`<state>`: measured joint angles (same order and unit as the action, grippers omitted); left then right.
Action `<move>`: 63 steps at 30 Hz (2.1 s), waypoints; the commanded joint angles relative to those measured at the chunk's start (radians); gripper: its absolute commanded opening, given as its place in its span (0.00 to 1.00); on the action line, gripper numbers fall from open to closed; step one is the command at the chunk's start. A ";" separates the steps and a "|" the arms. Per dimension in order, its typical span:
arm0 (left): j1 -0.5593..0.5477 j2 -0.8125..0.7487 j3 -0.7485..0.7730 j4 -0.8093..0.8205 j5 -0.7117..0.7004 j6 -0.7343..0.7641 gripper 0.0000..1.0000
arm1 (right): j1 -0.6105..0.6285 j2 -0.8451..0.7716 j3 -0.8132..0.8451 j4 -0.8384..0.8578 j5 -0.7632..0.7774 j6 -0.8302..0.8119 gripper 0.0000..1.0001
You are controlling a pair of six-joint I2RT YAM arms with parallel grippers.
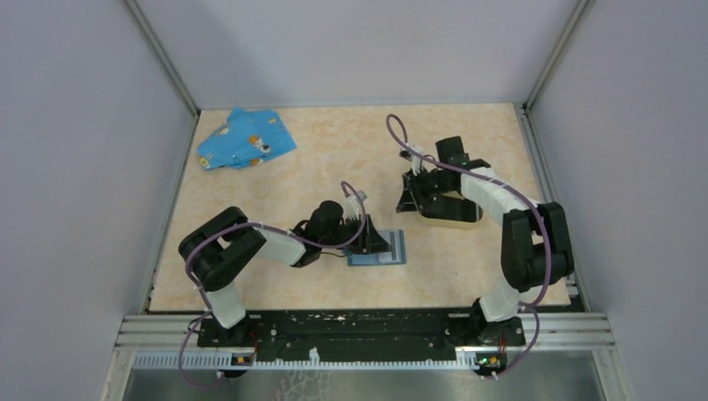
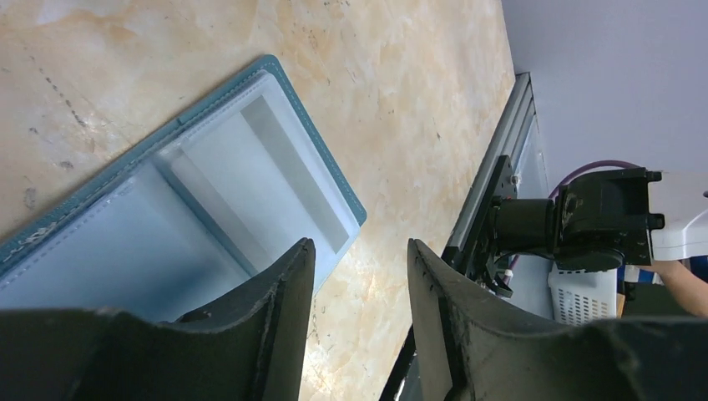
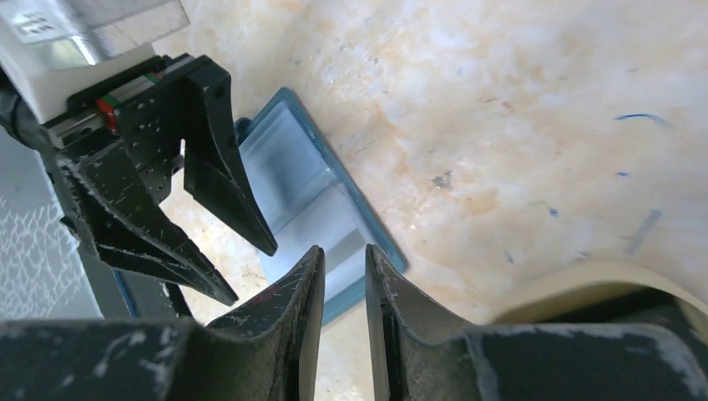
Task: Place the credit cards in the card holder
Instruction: Turn over the card slot in the card holder, then pick up the credit card from the storage box.
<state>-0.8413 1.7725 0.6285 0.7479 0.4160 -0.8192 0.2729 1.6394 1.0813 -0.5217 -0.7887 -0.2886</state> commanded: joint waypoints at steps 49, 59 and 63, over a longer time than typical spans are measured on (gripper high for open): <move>-0.001 -0.776 -0.590 0.189 -0.325 0.187 0.97 | -0.572 -0.043 -0.049 -0.061 0.266 -0.010 0.44; -0.001 -0.793 -0.589 0.177 -0.312 0.181 0.97 | -0.574 0.008 -0.047 -0.054 0.247 0.048 0.41; -0.001 -0.812 -0.594 0.162 -0.314 0.176 0.97 | -0.574 0.017 -0.047 -0.043 0.269 0.084 0.41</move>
<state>-0.8417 0.9867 0.0566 0.8959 0.0967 -0.6350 -0.2913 1.6459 1.0210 -0.5907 -0.5282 -0.2493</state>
